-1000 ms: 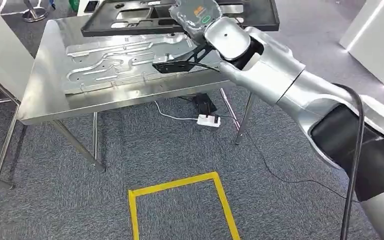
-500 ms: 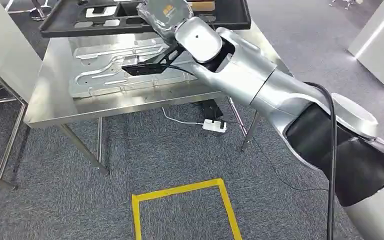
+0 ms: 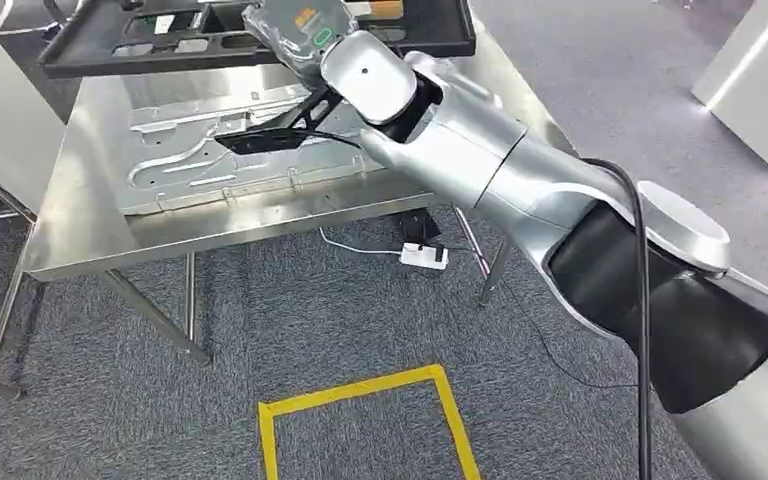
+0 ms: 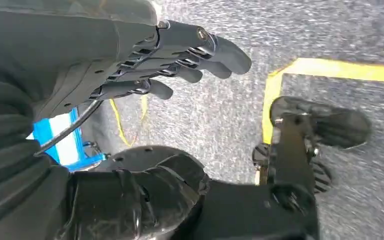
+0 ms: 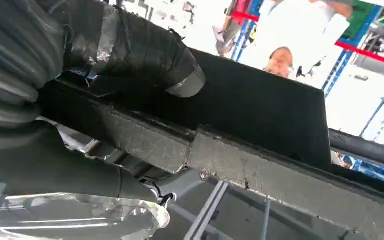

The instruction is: Take the parts from the cabinet and place them on the table.

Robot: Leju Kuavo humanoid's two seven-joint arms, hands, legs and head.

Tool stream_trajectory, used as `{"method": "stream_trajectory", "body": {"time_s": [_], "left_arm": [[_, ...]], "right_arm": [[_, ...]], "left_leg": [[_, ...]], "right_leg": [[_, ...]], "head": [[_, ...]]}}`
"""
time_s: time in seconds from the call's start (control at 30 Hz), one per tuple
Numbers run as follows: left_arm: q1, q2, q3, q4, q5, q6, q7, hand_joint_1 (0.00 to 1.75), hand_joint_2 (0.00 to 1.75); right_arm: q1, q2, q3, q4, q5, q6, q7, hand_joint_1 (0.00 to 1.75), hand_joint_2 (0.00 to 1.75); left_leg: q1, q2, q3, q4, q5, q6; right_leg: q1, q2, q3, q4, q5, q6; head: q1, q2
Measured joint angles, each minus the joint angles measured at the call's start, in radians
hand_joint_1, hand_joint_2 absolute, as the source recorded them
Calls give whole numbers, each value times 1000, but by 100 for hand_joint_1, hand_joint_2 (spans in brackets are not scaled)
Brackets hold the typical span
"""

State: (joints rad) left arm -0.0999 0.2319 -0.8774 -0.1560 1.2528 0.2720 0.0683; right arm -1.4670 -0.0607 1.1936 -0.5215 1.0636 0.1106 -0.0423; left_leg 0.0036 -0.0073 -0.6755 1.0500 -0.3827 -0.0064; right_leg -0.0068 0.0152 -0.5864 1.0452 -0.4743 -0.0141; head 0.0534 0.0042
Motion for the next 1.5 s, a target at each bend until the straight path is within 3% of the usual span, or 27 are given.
{"method": "stream_trajectory", "body": {"time_s": [0.1, 0.17, 0.23, 0.3, 0.33, 0.37, 0.4, 0.47, 0.53, 0.6, 0.7, 0.8, 0.83, 0.87, 0.9, 0.97, 1.0, 1.07, 1.13, 1.2, 1.23, 1.3, 1.33, 1.37, 1.4, 1.47, 1.5], "left_arm": [[-3, 0, 0, 0, 1, 0, -3, 0, 175], [-1, -1, 0, 0, 0, 1, -8, 0, 175], [-1, -1, 0, 0, 1, 2, -13, 0, 175], [-2, -1, 0, 0, 0, 1, -17, 0, 175], [-2, -1, 0, 0, 0, -1, -21, 0, 175], [-2, -1, 0, 0, -1, -2, -25, 0, 175], [-1, -1, 0, 0, -2, -2, -29, 0, 175], [0, -3, 0, 0, -4, -5, -34, 0, 175], [-2, -4, 0, 0, -6, -10, -39, 0, 175], [-3, -5, 0, 0, -7, -11, -39, 0, 175], [0, -4, -1, 0, -3, -8, -30, 0, 175], [-1, -4, -1, 0, -3, 1, -21, 0, 175], [0, -5, -1, 0, -2, 2, -18, 0, 175], [1, -5, -1, 0, 6, 4, -17, 0, 175], [2, -5, -1, 0, 13, 5, -17, 0, 175], [4, -5, 0, 0, 23, 5, -18, 0, 175], [5, -5, 0, 0, 22, 8, -18, 0, 175], [2, -5, 0, 0, 19, 11, -17, 0, 175], [1, -4, 0, 0, 15, 10, -17, 0, 175], [4, -5, 0, 0, 14, 5, -19, 0, 175], [4, -5, 0, 0, 10, -1, -21, 0, 175], [1, -5, 0, 0, 0, -8, -24, 0, 175], [0, -5, 0, 0, 0, -11, -24, 0, 175], [0, -5, 0, 0, -2, -13, -24, 0, 175], [0, -5, 0, 0, -5, -13, -24, 0, 175], [2, -6, 0, 0, -6, -13, -23, 0, 175], [2, -7, 0, 0, -6, -13, -23, 0, 175]], "right_arm": [[3, 3, 0, 6, 1, -1, -3, 175, 175], [4, 2, 0, 11, 3, -2, -3, 175, 175], [1, 2, 0, 15, 7, -2, -3, 175, 175], [11, 2, 0, 19, 8, -2, -5, 175, 175], [17, 3, 0, 20, 8, -2, -6, 175, 175], [21, 2, 0, 22, 8, -2, -8, 175, 175], [22, 2, 0, 24, 8, -1, -9, 175, 175], [19, 2, 0, 27, 8, -1, -12, 175, 175], [19, 4, 0, 27, 8, 0, -16, 175, 175], [26, 5, 0, 29, 8, 1, -18, 175, 175], [26, 3, 0, 31, 8, 5, -18, 175, 175], [35, 3, 0, 31, 8, 9, -21, 175, 175], [45, 3, 0, 31, 8, 10, -21, 175, 175], [54, 2, 0, 31, 8, 12, -21, 175, 175], [61, 2, 0, 31, 8, 14, -22, 175, 175], [61, 0, 0, 31, 8, 16, -22, 175, 175], [61, -2, 0, 31, 8, 16, -21, 175, 175], [61, -4, 0, 31, 8, 16, -21, 175, 175], [66, -9, 0, 31, 8, 16, -21, 175, 175], [68, -13, 0, 31, 8, 15, -21, 175, 175], [68, -15, 0, 31, 8, 14, -21, 175, 175], [76, -18, 0, 31, 8, 13, -21, 175, 175], [87, -18, 0, 31, 8, 13, -21, 175, 175], [95, -20, 0, 31, 8, 12, -21, 175, 175], [101, -24, 0, 32, 5, 11, -21, 175, 175], [102, -25, 0, 32, -4, 10, -19, 175, 175], [102, -26, 0, 32, -5, 8, -18, 175, 175]], "left_leg": [[-8, 3, 8, -24, -16, 15], [3, 6, 27, -45, -14, 24], [-1, 6, 41, -48, -24, 38], [-4, 6, 54, -47, -36, 45], [-4, 6, 61, -46, -43, 46], [-4, 4, 68, -44, -50, 45], [-4, 2, 76, -40, -59, 44], [-4, -2, 91, -26, -81, 38], [-10, -3, 86, -13, -95, 26], [-4, -3, 87, -27, -93, 18], [-3, 1, 81, 2, -114, 2], [4, 2, -42, 212, -179, -14], [6, 2, -83, 265, -180, -17], [9, 2, -102, 267, -154, -20], [11, 2, -96, 223, -107, -21], [13, 3, -36, 47, 12, -17], [13, 2, -13, -15, 29, -12], [2, 4, 12, -44, -1, 1], [-3, 3, 12, -40, -7, 11], [5, 5, 39, -63, -9, 23], [4, 6, 47, -65, -14, 32], [2, 7, 59, -63, -26, 42], [1, 7, 65, -62, -32, 44], [1, 6, 71, -59, -39, 44], [1, 3, 78, -54, -48, 43], [1, -1, 92, -39, -71, 37], [1, -1, 95, -32, -82, 33]], "right_leg": [[-4, 2, 1, -7, -3, 15], [-4, -1, 3, -1, -15, 28], [-2, -5, -51, 108, -58, 27], [-2, -6, -149, 264, -100, 27], [-2, -6, -179, 298, -95, 27], [-2, -6, -188, 287, -66, 27], [-3, -6, -174, 232, -16, 25], [-2, -6, -108, 53, 96, 16], [4, -5, -84, 7, 72, 8], [11, -2, -84, 12, 69, 1], [-1, -3, -61, -14, 68, -10], [-2, -2, -44, -16, 56, -18], [-2, -1, -37, -16, 49, -18], [-2, -1, -27, -16, 42, -17], [-2, 0, -17, -15, 34, -16], [-2, 1, 5, -15, 18, -11], [-3, 1, 11, -18, 11, -6], [-1, 6, 7, -18, 6, 6], [-4, 5, 13, -25, 2, 16], [-3, -1, 13, -2, -16, 27], [-3, -5, -16, 54, -37, 28], [-2, -5, -113, 218, -90, 29], [-3, -5, -156, 278, -97, 30], [-3, -5, -181, 297, -84, 30], [-3, -5, -182, 268, -46, 29], [-2, -6, -124, 97, 71, 23], [-1, -7, -101, 25, 100, 18]], "head": [[0, 0], [1, 0], [7, 0], [8, 0], [7, 0], [8, 0], [8, 0], [8, 0], [3, 0], [4, 0], [0, 0], [-1, 0], [-1, 0], [-1, 0], [-1, 0], [-1, 0], [0, 0], [-2, 0], [0, 0], [6, 0], [5, 0], [5, 0], [5, 0], [5, 0], [6, 0], [5, 0], [6, 0]]}}
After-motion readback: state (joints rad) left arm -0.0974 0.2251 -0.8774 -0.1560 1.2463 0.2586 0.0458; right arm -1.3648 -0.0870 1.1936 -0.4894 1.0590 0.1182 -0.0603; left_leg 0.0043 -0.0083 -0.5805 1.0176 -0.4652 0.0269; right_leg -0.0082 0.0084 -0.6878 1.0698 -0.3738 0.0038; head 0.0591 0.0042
